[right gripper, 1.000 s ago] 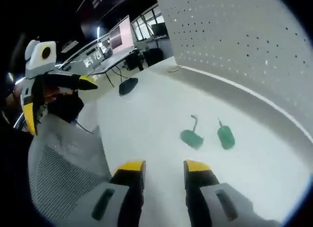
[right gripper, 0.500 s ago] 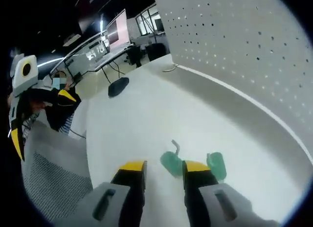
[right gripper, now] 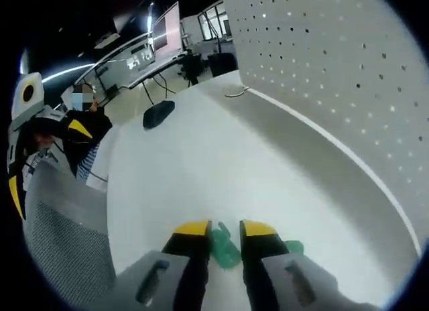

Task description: Insert the hook assembly into the mounting plate slot until the hook locks in place.

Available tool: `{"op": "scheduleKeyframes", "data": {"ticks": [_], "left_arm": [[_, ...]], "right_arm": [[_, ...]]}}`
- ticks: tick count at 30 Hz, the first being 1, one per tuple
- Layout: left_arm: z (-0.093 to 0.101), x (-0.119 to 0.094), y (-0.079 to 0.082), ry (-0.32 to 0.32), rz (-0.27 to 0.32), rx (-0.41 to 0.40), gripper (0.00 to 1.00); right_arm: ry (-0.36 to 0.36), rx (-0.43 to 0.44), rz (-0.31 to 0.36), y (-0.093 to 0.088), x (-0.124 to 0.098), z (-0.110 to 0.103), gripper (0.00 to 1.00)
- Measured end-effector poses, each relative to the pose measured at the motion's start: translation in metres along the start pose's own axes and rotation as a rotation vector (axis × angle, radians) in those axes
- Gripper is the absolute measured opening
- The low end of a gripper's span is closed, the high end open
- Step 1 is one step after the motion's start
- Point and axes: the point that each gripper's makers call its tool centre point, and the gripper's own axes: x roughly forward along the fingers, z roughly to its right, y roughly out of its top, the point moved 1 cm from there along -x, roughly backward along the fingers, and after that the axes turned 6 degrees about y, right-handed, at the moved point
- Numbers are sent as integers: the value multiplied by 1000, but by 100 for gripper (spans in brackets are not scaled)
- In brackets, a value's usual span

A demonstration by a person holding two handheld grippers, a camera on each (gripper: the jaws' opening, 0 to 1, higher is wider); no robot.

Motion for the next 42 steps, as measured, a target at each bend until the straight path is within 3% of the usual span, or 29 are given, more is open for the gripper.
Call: {"op": "scheduleKeyframes", "data": {"ticks": [5,15,19,26,35,42], "left_arm": [[0,0,-2,1,-2,-3,98],[-1,-1,-1,7,2,0,100],[-3,-1,1,15,2,-3,99],[-4,-8,14,26,50,-38,100],[0,-9,37,22,89,20,100],[0,-8,67,28,137,37,96]], "right_arm": [[5,-1,-24,-3,0,-1,2],[9,86,-15,-6,-6,-6,0],[-43,137,69,6,-18,1,0],[-88,182,169,26,-39,4,0],[-159,186,312,51,-74,7,0],[-161,183,506,107,-118,-9,0]]}}
